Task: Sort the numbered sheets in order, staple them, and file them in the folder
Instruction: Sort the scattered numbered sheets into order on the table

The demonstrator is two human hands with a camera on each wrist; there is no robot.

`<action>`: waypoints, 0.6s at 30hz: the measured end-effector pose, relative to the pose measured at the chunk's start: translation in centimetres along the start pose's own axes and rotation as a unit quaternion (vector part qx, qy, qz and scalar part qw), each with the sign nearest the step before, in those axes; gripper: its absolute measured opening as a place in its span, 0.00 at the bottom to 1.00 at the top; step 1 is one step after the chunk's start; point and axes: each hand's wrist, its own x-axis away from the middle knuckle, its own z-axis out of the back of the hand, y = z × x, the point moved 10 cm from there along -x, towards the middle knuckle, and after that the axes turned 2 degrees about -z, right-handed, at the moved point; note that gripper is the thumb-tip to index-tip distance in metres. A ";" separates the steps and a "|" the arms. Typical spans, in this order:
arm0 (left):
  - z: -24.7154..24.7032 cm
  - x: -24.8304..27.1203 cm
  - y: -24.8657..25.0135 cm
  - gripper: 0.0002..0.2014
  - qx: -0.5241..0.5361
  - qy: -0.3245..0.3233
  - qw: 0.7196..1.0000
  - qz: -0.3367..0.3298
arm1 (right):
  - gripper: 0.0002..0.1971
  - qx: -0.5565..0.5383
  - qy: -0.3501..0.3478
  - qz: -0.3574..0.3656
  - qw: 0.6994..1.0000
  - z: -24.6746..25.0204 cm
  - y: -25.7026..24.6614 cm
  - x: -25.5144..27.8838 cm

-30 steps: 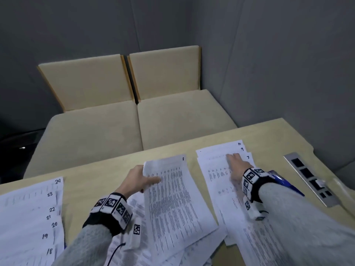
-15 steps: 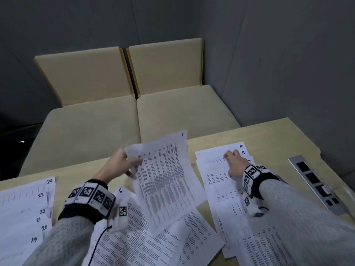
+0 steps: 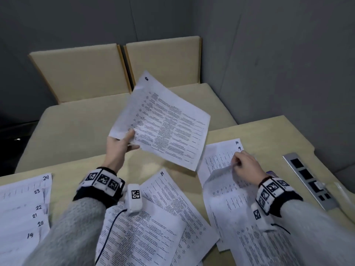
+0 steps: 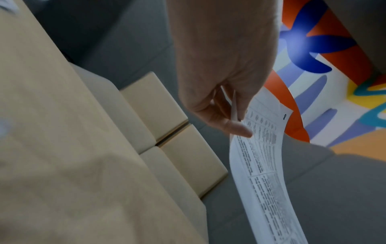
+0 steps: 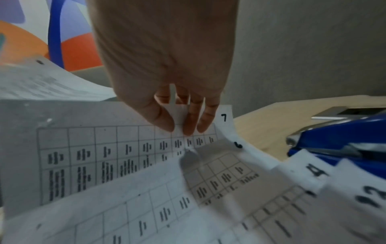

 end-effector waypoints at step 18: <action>-20.6 8.5 -15.2 0.09 -0.236 -0.343 0.895 0.159 | 0.11 -0.069 0.045 0.008 0.997 4.6 0.6 4.4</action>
